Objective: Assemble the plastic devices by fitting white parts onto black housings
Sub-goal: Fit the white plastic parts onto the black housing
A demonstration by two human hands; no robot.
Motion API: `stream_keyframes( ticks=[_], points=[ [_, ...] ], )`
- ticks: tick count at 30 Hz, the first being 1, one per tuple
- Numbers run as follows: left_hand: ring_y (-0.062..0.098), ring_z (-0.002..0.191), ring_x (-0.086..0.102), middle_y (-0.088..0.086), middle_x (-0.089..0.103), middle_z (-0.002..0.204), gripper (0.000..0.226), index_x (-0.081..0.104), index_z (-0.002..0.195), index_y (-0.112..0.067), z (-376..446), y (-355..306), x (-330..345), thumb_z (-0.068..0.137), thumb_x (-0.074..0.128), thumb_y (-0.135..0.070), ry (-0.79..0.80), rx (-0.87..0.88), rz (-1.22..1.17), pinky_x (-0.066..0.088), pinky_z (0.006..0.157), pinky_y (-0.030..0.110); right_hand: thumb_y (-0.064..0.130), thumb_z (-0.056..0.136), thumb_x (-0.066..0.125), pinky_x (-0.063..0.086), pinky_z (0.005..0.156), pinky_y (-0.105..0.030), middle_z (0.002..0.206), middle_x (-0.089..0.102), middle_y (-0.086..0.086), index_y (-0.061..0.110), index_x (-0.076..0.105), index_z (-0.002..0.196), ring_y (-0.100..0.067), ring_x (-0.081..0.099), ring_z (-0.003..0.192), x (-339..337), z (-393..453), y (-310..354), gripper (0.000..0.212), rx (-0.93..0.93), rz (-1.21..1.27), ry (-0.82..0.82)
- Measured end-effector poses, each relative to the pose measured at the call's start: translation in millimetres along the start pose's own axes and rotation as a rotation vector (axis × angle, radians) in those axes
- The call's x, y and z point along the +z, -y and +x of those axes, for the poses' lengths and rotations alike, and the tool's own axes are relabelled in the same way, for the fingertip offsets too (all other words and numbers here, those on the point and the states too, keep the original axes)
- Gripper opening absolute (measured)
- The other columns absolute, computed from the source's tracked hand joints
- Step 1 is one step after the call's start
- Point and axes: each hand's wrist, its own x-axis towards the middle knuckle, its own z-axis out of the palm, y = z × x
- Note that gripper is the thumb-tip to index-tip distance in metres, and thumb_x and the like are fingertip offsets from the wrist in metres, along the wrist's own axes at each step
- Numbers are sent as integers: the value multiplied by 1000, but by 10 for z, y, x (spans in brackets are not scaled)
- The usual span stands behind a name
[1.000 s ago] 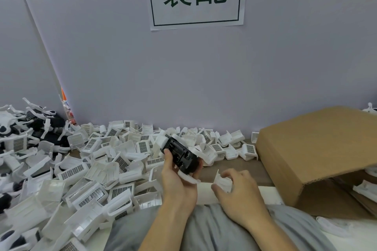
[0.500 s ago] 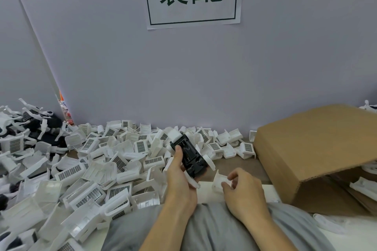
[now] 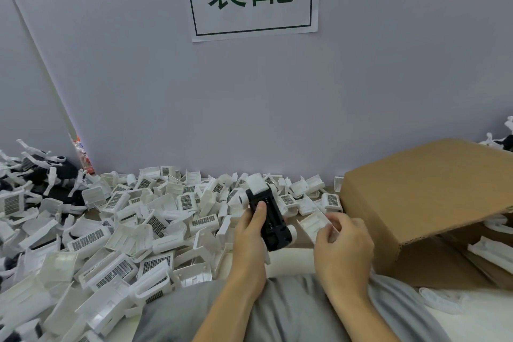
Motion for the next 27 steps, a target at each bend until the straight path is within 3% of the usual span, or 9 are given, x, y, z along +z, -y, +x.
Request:
stream_keyframes(
  ticks=[2,5,7,11,13,16,21,24,27],
  points=[
    [28,88,73,16,75,103,25,70,112,-15,-20,28,7,99,58,-33,98,50,100,53,78,41,-5,86,65,36,72,-17,96,56,-4,5,74,101,-12,48,75,-28,-9,39,20,-97,50,-86],
    [2,51,62,9,76,94,19,69,111,-13,-46,67,24,100,59,-24,215,90,213,48,55,14,-11,81,70,33,77,3,95,57,-10,2,73,97,-1,40,74,-43,-30,93,21,-295,83,-185],
    [0,47,58,2,74,83,18,69,110,-13,-54,88,37,100,59,-23,255,79,270,41,45,10,-12,76,73,36,81,1,99,58,-13,2,73,99,-1,43,80,-31,-48,113,27,-393,103,-184],
    [6,55,64,6,73,81,18,70,109,-12,-61,67,42,100,58,-24,237,50,250,44,46,14,-9,74,77,44,86,-11,107,56,-7,6,72,104,-10,57,92,7,-69,106,34,-501,210,0],
    [13,72,72,13,75,93,17,71,108,-16,-52,60,30,100,58,-24,218,23,207,55,60,23,-5,76,73,45,90,-14,112,55,-5,8,72,108,-10,58,99,16,-92,112,35,-531,255,123],
    [23,97,74,12,76,106,18,73,111,-20,-29,84,13,100,59,-24,214,-15,171,58,81,33,10,76,69,44,95,-13,117,53,1,11,69,114,-4,55,108,9,-122,125,38,-513,285,219],
    [27,93,70,13,75,106,20,70,114,-22,-18,86,10,99,59,-23,234,-78,144,50,75,36,35,83,61,43,100,-17,128,52,14,25,62,122,-7,54,122,-18,-144,127,41,-450,355,369],
    [32,80,55,10,75,88,25,67,111,-18,1,96,-7,93,51,-14,253,-102,127,36,62,37,31,89,61,47,97,-21,124,58,12,25,64,119,-4,56,119,-3,-130,132,31,-427,351,305],
    [30,70,49,14,73,83,29,64,109,-9,-5,89,-2,85,51,-20,282,-124,76,31,52,31,19,88,64,46,92,-14,117,63,10,22,67,115,-3,59,111,11,-111,121,27,-404,363,212]
  ],
)
